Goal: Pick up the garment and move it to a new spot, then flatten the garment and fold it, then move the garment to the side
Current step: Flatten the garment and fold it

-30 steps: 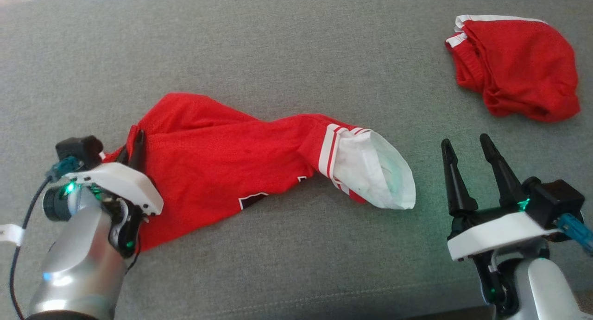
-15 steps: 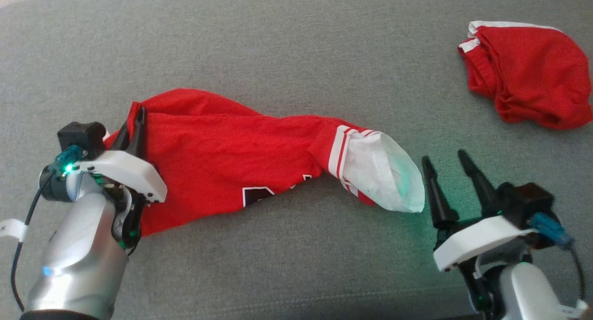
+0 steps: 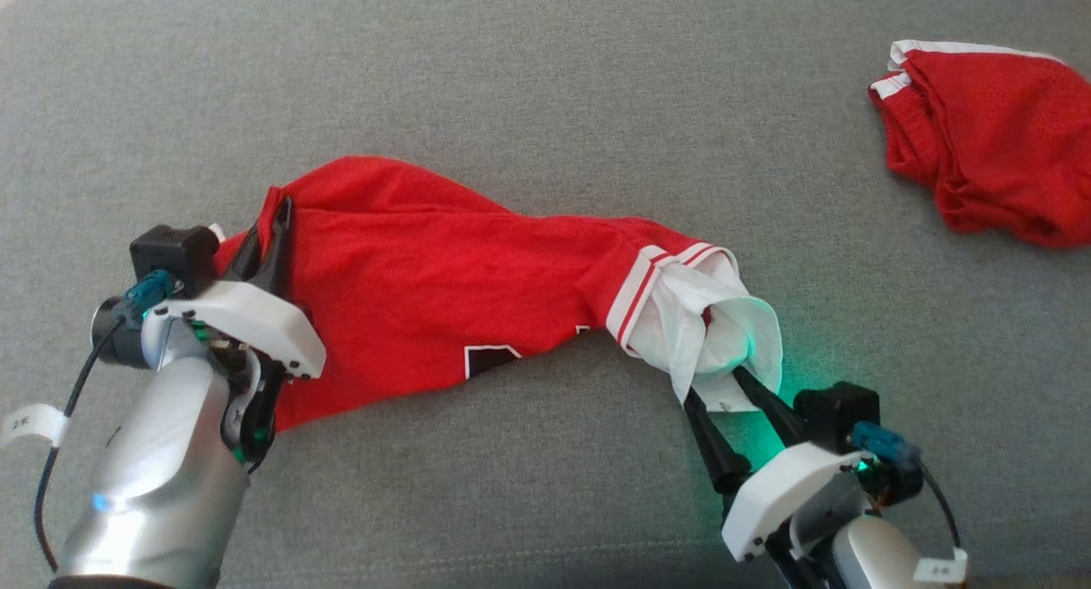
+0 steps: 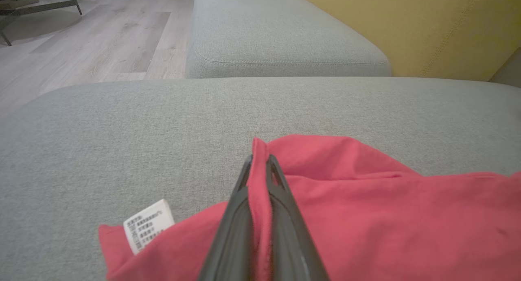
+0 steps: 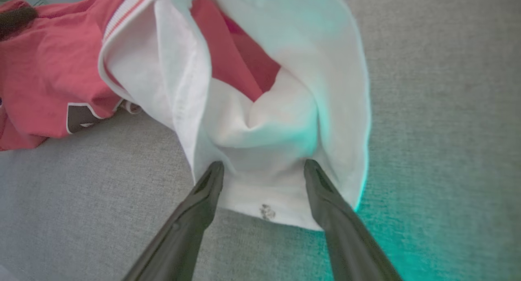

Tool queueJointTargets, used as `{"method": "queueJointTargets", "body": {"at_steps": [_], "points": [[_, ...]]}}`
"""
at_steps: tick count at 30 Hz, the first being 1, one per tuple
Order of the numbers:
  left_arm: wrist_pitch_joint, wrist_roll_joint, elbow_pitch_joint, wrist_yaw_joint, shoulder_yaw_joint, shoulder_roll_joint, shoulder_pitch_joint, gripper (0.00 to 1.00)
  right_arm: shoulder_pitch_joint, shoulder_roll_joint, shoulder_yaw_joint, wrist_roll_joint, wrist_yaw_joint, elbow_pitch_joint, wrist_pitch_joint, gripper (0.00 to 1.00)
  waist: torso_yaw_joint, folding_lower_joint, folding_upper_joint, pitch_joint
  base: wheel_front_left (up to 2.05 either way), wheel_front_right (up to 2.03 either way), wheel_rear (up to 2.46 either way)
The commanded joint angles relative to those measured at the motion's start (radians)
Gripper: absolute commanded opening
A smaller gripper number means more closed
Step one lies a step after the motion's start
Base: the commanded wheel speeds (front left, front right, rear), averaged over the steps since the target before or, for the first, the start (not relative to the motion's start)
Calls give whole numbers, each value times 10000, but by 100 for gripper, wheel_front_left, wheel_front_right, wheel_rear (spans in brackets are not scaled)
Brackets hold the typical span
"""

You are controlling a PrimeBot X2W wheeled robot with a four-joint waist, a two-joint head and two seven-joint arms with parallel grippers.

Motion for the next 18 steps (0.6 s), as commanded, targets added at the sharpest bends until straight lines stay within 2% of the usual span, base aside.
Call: {"method": "queueJointTargets", "body": {"at_steps": [1,2,3,9,18], "points": [[-47,12,-318,6,285,329,-190,0,-352,-37,281,93,-9,-159,-78,100,5,0,0,-12,0,0,0],[-48,-3,-319,0,282,337,-176,0,-396,-37,318,178,-9,-48,-110,48,7,0,0,-17,0,0,0],[-50,-14,-322,1,280,346,-160,0,-431,-37,331,192,-9,56,-126,0,11,0,0,-29,0,0,0],[-72,-7,-609,144,334,484,-19,0,-516,-37,-190,-21,-9,27,-599,0,21,0,0,-119,0,0,0],[-100,42,-1666,368,470,828,232,0,-577,-37,-1218,-578,-9,-1824,-972,0,-18,0,0,-385,0,0,0]]}}
